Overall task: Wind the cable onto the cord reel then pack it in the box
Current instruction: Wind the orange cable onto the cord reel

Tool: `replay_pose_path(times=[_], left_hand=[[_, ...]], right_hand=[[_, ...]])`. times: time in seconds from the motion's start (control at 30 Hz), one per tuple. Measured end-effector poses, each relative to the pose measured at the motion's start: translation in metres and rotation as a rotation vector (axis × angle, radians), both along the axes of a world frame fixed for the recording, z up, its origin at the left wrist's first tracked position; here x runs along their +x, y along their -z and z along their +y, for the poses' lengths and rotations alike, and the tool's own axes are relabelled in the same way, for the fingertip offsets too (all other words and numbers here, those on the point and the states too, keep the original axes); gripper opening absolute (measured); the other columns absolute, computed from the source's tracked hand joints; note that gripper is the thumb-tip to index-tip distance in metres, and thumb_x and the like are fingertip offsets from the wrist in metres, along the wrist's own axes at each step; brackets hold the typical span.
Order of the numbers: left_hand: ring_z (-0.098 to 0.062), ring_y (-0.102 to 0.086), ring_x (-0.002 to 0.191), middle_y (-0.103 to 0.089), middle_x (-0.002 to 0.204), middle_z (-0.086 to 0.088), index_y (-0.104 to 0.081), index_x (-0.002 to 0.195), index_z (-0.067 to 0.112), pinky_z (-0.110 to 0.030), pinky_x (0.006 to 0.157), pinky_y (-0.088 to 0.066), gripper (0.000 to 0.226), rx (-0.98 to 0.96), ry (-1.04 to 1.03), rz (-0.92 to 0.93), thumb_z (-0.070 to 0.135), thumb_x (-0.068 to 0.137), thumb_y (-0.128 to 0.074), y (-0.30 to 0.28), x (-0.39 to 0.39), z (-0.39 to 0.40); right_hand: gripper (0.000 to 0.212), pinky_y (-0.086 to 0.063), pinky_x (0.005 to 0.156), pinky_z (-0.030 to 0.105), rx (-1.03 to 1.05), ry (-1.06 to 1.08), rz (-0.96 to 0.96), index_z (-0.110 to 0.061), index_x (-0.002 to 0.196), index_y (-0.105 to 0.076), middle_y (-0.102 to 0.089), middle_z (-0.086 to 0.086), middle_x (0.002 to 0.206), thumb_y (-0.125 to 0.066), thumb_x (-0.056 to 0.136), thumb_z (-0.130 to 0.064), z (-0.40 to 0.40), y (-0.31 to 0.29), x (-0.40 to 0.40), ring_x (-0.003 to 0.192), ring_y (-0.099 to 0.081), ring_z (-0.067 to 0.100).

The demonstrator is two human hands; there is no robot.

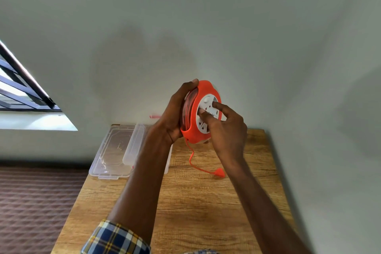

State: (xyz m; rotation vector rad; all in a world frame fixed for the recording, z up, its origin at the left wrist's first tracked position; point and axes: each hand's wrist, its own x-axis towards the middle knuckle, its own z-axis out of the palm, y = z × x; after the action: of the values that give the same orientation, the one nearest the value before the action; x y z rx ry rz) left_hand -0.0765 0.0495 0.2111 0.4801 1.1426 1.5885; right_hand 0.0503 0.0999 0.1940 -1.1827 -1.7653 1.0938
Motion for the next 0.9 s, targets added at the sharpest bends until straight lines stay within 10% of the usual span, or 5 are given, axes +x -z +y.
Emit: replay_pose_path(times=[0.27, 0.6, 0.9], left_hand=[[-0.028, -0.073, 0.093, -0.076, 0.109, -0.013, -0.076, 0.114, 0.014, -0.042, 0.089, -0.059, 0.053, -0.038, 0.07, -0.062, 0.06, 0.099, -0.054, 0.0, -0.004, -0.003], [-0.028, -0.074, 0.09, -0.077, 0.105, -0.012, -0.077, 0.114, 0.016, -0.042, 0.084, -0.061, 0.057, -0.072, 0.087, -0.115, 0.064, 0.096, -0.052, 0.007, -0.007, -0.003], [-0.03, -0.073, 0.092, -0.074, 0.109, -0.017, -0.073, 0.12, 0.008, -0.041, 0.088, -0.06, 0.054, -0.038, 0.06, 0.0, 0.055, 0.099, -0.057, -0.002, 0.001, 0.003]], right_hand=[[0.036, -0.056, 0.078, 0.03, 0.57, -0.177, -0.155, -0.034, 0.133, -0.062, -0.068, -0.005, 0.12, -0.064, 0.096, -0.036, 0.022, 0.014, 0.019, 0.106, -0.061, 0.014], [0.056, -0.047, 0.085, 0.026, 0.614, -0.478, -0.31, -0.042, 0.137, -0.06, -0.062, -0.004, 0.138, -0.077, 0.088, -0.02, 0.042, 0.028, 0.028, 0.113, -0.045, 0.014], [0.057, -0.062, 0.073, 0.029, 0.025, -0.005, 0.044, -0.03, 0.129, -0.065, -0.075, -0.006, 0.116, -0.073, 0.081, -0.061, 0.004, 0.017, 0.002, 0.091, -0.072, 0.008]])
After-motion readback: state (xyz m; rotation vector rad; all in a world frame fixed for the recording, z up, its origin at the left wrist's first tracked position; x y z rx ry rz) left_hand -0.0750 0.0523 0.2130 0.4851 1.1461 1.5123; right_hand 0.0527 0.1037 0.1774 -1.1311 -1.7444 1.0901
